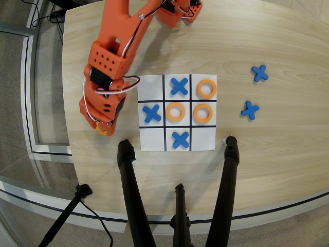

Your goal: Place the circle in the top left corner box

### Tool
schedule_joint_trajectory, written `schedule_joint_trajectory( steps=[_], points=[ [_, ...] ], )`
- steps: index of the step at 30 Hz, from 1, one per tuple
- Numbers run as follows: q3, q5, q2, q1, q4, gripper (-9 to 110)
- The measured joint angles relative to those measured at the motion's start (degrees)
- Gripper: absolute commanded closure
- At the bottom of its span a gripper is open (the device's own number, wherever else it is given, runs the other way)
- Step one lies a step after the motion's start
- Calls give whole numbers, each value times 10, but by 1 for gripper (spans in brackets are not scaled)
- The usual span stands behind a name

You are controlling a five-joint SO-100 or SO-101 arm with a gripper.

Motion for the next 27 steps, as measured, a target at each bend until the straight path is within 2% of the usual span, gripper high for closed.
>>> schedule_joint_trajectory(
  steps=[27],
  points=[
    [-131, 16, -170, -4, 46, 86]
  ],
)
